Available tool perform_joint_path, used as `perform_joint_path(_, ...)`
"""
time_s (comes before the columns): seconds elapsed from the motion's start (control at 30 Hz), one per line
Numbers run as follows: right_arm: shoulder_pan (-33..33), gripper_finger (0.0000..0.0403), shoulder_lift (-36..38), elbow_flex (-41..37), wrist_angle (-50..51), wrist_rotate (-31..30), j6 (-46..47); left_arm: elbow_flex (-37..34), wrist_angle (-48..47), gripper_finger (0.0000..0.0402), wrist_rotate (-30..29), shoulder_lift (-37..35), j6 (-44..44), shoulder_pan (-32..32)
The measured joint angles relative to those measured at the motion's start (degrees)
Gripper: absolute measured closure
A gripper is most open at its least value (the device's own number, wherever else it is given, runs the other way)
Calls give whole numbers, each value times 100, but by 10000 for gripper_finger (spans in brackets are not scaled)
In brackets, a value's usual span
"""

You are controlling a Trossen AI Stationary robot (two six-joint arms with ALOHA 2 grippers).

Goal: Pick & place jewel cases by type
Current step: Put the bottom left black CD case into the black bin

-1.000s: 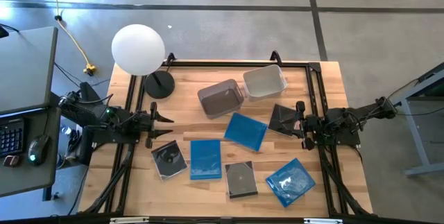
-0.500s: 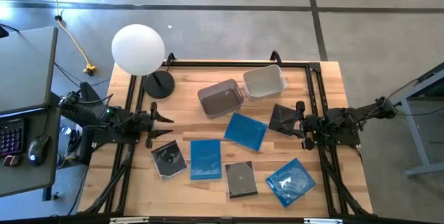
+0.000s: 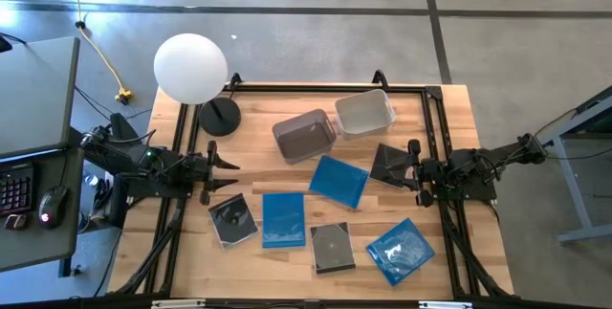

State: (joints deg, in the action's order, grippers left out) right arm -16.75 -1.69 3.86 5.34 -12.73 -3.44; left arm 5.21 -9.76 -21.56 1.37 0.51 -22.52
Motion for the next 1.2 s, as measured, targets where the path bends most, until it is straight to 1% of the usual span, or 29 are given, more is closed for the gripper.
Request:
perform_joint_path(0.13,1,268,-1,0,0,0,0,0,12,234,-28,0,0,0)
perform_joint_path(0.23,1,269,-1,1,0,0,0,-7,69,234,-302,0,-21,0)
perform_joint_path(0.33,0,268,0,1,-2,0,0,-7,63,234,-333,-2,0,0)
perform_joint_path(0.6,1,268,0,0,-1,2,0,1,85,234,-383,0,489,2)
perform_joint_path(0.67,2,268,0,0,1,2,0,115,-203,234,-508,24,720,1)
perform_joint_path(0.73,1,269,-1,0,-1,1,0,395,-666,234,-700,76,1062,2)
perform_joint_path(0.87,0,268,0,0,-2,-23,0,1276,-2198,234,-758,284,2101,2)
perform_joint_path(0.93,0,268,0,0,-2,-39,0,1647,-2775,234,-477,467,2726,2)
perform_joint_path(1.0,0,268,0,0,-2,-39,0,1896,-3009,234,232,656,3157,2)
perform_joint_path(1.1,2,269,0,0,-2,-39,0,1947,-2836,234,1280,1070,3784,2)
perform_joint_path(1.17,2,268,0,0,-2,-39,0,1912,-2595,234,1697,1477,4119,0)
perform_joint_path(1.2,1,268,0,0,-2,-39,0,1885,-2474,234,1752,1740,4279,0)
